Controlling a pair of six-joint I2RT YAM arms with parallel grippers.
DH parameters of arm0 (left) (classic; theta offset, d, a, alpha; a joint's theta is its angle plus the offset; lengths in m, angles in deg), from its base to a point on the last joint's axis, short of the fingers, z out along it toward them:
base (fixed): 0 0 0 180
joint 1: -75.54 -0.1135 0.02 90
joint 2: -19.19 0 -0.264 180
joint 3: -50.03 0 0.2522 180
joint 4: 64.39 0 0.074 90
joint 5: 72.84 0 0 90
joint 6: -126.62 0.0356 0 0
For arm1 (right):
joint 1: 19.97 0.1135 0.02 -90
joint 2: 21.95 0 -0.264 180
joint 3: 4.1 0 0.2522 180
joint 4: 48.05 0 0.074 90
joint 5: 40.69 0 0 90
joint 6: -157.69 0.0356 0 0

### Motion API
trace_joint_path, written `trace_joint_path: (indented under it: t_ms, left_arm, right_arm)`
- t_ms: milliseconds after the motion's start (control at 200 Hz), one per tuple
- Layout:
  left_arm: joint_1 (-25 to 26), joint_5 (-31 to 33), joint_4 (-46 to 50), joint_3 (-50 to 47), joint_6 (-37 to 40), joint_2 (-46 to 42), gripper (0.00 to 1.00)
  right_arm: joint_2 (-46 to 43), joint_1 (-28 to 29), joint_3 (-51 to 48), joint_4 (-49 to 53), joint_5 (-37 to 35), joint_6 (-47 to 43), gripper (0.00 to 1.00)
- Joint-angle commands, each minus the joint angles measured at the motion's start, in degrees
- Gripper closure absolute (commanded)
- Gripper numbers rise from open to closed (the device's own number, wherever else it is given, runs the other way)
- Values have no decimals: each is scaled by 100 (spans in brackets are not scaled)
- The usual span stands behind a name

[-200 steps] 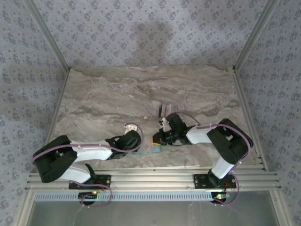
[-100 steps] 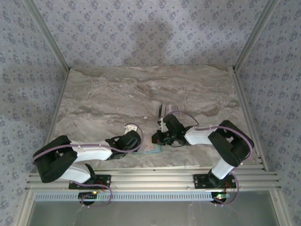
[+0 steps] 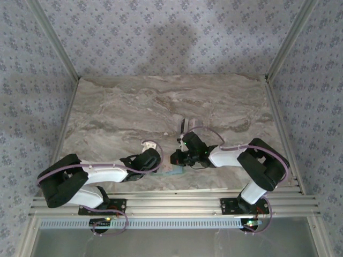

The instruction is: Put the credit cards into the card holder

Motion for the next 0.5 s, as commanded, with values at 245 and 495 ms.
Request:
trace_joint_path:
  t_ms: [245,495]
  left_arm:
    - [49,-223,310,-19,23,-104,55]
    - [-72,-220,849,-208,-31,-1532,49]
  right_arm:
    - [351,191,140,-184,-201,115,100]
    - [391,161,146,-29,-233,41,100]
